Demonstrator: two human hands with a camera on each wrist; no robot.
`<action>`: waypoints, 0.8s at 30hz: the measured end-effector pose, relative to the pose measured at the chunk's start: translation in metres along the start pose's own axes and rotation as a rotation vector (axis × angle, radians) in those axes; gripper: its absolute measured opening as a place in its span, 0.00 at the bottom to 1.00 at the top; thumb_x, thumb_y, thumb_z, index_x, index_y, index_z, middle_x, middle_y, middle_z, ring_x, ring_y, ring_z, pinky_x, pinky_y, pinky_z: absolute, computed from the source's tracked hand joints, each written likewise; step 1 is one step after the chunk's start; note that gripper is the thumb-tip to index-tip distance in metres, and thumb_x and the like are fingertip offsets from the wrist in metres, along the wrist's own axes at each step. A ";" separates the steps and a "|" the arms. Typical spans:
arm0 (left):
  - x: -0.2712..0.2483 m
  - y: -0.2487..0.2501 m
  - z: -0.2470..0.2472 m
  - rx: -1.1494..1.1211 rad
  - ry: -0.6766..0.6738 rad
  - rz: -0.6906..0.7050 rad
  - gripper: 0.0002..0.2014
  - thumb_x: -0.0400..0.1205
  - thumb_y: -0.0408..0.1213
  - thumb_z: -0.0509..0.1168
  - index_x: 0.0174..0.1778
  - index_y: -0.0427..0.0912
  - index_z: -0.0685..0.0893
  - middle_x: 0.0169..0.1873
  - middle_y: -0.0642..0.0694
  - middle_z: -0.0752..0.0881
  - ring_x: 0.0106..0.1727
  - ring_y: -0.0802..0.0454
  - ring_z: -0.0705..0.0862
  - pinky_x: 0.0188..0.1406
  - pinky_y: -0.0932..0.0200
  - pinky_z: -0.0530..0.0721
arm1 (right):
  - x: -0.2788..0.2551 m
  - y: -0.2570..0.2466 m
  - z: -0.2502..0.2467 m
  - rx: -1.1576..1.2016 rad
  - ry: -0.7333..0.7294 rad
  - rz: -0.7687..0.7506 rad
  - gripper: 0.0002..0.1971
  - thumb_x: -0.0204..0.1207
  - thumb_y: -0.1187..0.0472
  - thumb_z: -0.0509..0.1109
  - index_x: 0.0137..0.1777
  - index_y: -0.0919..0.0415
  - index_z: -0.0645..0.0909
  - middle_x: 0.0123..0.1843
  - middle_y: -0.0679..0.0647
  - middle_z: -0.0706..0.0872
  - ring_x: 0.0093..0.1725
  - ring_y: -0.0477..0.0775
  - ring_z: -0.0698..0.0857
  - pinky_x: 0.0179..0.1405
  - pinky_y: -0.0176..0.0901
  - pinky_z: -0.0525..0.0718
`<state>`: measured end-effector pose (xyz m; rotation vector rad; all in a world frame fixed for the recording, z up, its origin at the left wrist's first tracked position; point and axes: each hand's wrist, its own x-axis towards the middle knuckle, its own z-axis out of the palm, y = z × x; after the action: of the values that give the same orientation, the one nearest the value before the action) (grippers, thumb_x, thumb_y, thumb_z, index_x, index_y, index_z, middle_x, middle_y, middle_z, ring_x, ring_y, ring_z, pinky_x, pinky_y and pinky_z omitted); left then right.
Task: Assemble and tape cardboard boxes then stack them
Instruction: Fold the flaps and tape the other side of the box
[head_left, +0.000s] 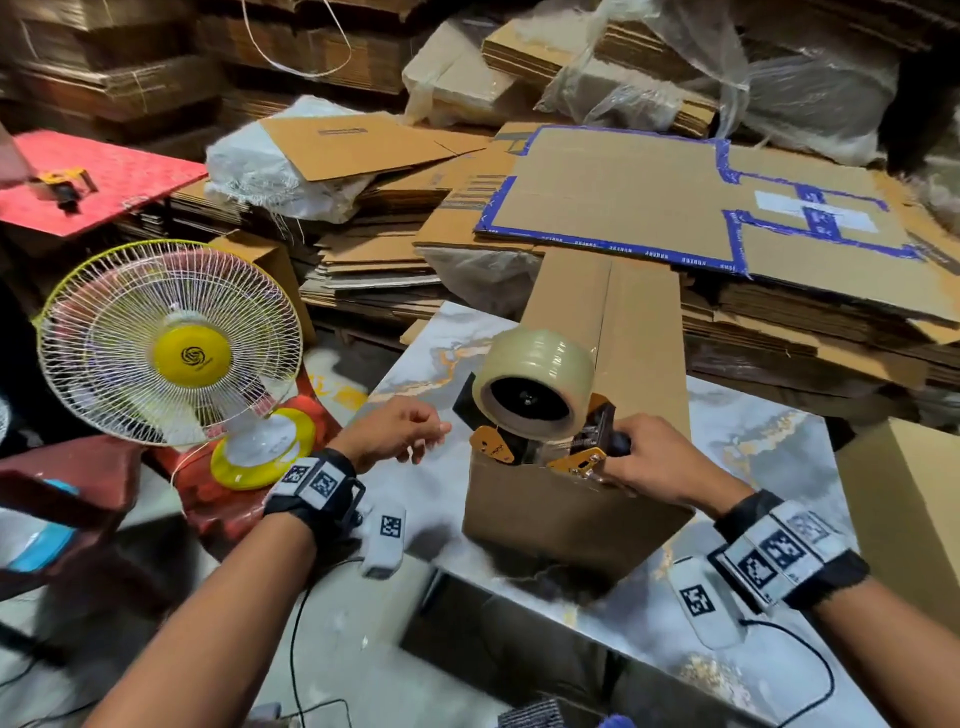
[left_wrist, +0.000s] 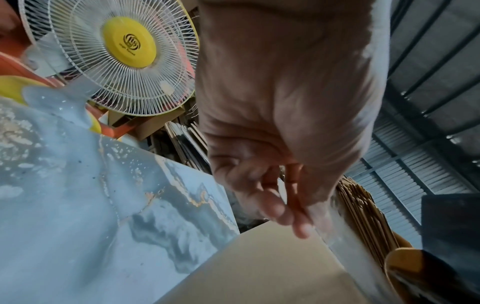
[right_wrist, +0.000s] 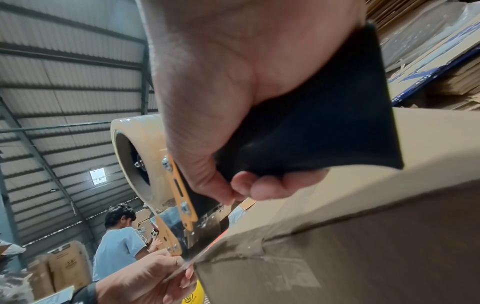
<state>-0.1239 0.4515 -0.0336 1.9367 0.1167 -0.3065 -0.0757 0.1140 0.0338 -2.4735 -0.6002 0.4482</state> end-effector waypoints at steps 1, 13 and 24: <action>0.002 -0.002 0.002 -0.012 -0.006 -0.001 0.16 0.86 0.42 0.69 0.40 0.31 0.83 0.33 0.37 0.78 0.28 0.51 0.77 0.25 0.64 0.70 | 0.001 0.001 0.001 -0.015 0.001 0.003 0.14 0.72 0.54 0.79 0.33 0.61 0.80 0.26 0.51 0.81 0.26 0.51 0.79 0.30 0.49 0.78; 0.013 -0.030 0.059 -0.331 0.120 -0.048 0.20 0.84 0.37 0.72 0.29 0.39 0.73 0.23 0.41 0.76 0.22 0.48 0.73 0.21 0.62 0.69 | 0.005 0.003 0.000 -0.067 -0.012 0.035 0.20 0.74 0.57 0.79 0.27 0.52 0.71 0.17 0.41 0.71 0.20 0.43 0.70 0.26 0.40 0.65; -0.005 -0.003 0.092 -0.327 0.765 0.045 0.12 0.83 0.30 0.69 0.33 0.41 0.90 0.30 0.50 0.90 0.35 0.55 0.88 0.40 0.59 0.86 | 0.002 0.001 -0.004 -0.005 -0.063 0.063 0.09 0.72 0.60 0.77 0.34 0.61 0.82 0.17 0.46 0.79 0.20 0.47 0.80 0.26 0.41 0.75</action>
<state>-0.1441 0.3676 -0.0672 1.6330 0.5840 0.4727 -0.0719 0.1127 0.0364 -2.4966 -0.5506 0.5516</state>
